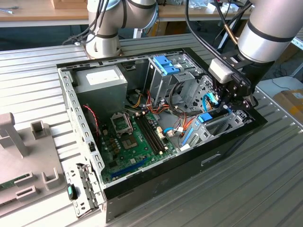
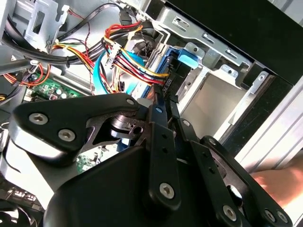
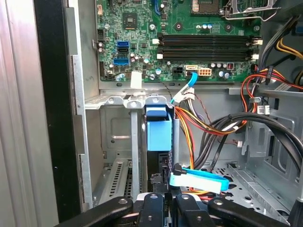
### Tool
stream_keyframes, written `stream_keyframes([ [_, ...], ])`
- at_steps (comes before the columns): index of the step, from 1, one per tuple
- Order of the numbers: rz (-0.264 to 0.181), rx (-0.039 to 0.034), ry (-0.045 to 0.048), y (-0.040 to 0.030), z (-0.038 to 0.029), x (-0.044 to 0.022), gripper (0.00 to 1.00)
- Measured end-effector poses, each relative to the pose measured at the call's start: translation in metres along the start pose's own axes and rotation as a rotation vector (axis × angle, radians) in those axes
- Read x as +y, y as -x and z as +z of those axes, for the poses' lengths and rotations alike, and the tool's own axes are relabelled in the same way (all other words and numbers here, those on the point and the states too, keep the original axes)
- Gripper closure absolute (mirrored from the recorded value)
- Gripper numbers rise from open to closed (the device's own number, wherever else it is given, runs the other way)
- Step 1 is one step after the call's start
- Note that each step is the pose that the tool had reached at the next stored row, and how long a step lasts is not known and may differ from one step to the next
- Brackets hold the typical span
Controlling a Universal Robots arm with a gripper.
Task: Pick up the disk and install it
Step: 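Insert the first disk wire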
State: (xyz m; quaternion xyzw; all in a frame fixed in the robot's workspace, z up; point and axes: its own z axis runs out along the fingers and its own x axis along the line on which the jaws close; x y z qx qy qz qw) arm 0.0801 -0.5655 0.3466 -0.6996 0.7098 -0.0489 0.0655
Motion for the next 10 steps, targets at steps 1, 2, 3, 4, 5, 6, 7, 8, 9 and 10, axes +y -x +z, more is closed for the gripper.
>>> stream_keyframes([
  [1, 0.0, 0.0003, 0.0, 0.0002, -0.0001, 0.0, 0.84],
  [2, 0.0, 0.0002, 0.0, 0.0012, 0.0, 0.0001, 0.84],
  [3, 0.0, 0.0003, 0.0, 0.0014, 0.0001, 0.0001, 0.84],
  [4, 0.0, 0.0009, 0.0, 0.0024, -0.0001, 0.0001, 0.84],
  [5, 0.0, 0.0014, 0.0, 0.0032, 0.0, 0.0001, 0.84],
  [6, 0.0, 0.002, 0.0, 0.0032, 0.0001, 0.0001, 0.84],
  [7, -0.001, 0.0044, -0.0001, 0.0032, 0.0003, 0.0001, 0.84],
  [8, -0.001, 0.0079, -0.0001, 0.0033, 0.0003, 0.0001, 0.84],
  [9, -0.002, 0.009, 0.0, 0.0032, 0.0003, 0.0001, 0.84],
  [10, -0.002, 0.0092, -0.0001, 0.0032, 0.0003, 0.0001, 0.84],
])
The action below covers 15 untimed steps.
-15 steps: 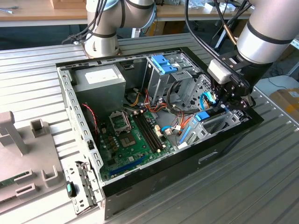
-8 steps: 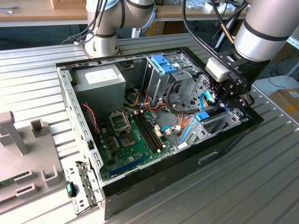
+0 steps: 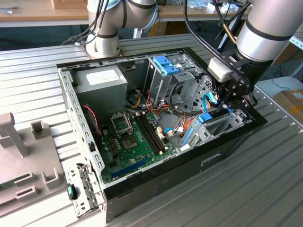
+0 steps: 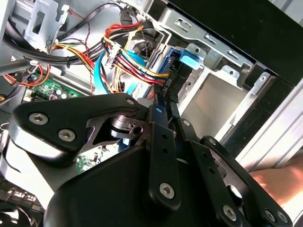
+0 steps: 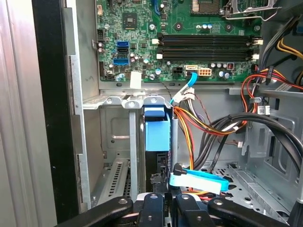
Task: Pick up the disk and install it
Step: 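Insert the first disk wire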
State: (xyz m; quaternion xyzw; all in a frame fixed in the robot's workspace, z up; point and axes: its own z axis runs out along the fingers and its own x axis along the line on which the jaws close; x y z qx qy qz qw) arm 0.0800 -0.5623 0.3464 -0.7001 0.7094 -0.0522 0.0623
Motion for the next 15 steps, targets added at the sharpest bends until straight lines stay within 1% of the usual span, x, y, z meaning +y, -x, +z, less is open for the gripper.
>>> stream_keyframes([
  [8, -0.001, 0.0005, 0.0, 0.0009, 0.0017, 0.0003, 0.84],
  [12, -0.013, -0.0018, 0.0002, 0.0009, 0.0017, 0.0003, 0.84],
  [15, -0.014, -0.0018, 0.0002, 0.0009, 0.0012, 0.0002, 0.84],
])
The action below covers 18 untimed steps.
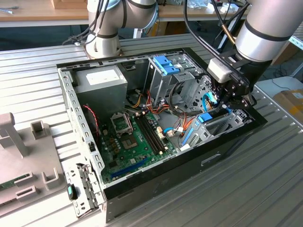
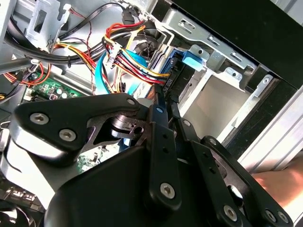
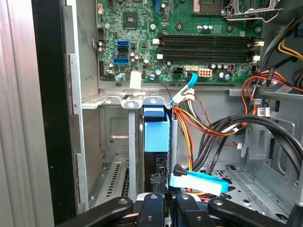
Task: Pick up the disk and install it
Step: 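Insert the first disk wire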
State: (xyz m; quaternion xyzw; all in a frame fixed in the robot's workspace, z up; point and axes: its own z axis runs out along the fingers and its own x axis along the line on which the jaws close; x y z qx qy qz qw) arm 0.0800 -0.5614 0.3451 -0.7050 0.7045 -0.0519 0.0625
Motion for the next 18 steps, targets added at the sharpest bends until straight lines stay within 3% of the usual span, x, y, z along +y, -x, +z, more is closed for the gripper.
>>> stream_keyframes([
  [7, -0.003, -0.0004, 0.0, 0.0, -0.0018, -0.0007, 0.84],
  [12, -0.017, 0.0074, 0.0003, 0.0, -0.0012, -0.0006, 0.84],
  [18, -0.017, 0.0073, 0.0003, -0.0001, 0.0001, -0.0004, 0.84],
])
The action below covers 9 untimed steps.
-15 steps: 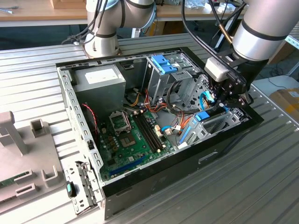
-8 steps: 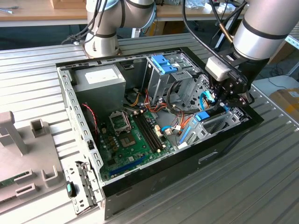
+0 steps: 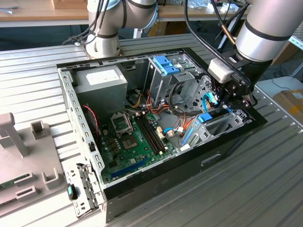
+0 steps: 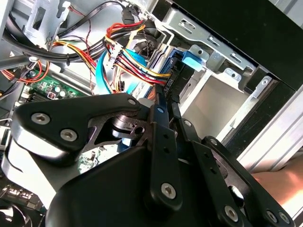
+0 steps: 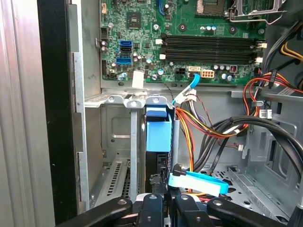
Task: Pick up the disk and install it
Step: 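Insert the first disk wire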
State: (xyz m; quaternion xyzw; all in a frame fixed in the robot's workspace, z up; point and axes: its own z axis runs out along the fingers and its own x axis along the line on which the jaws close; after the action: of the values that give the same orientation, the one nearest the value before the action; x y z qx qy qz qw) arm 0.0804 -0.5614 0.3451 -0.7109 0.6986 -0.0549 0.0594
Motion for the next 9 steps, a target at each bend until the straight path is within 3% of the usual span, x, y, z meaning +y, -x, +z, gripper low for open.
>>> stream_keyframes([
  [9, 0.0, -0.0005, 0.0, -0.0001, 0.0018, 0.0003, 0.84],
])
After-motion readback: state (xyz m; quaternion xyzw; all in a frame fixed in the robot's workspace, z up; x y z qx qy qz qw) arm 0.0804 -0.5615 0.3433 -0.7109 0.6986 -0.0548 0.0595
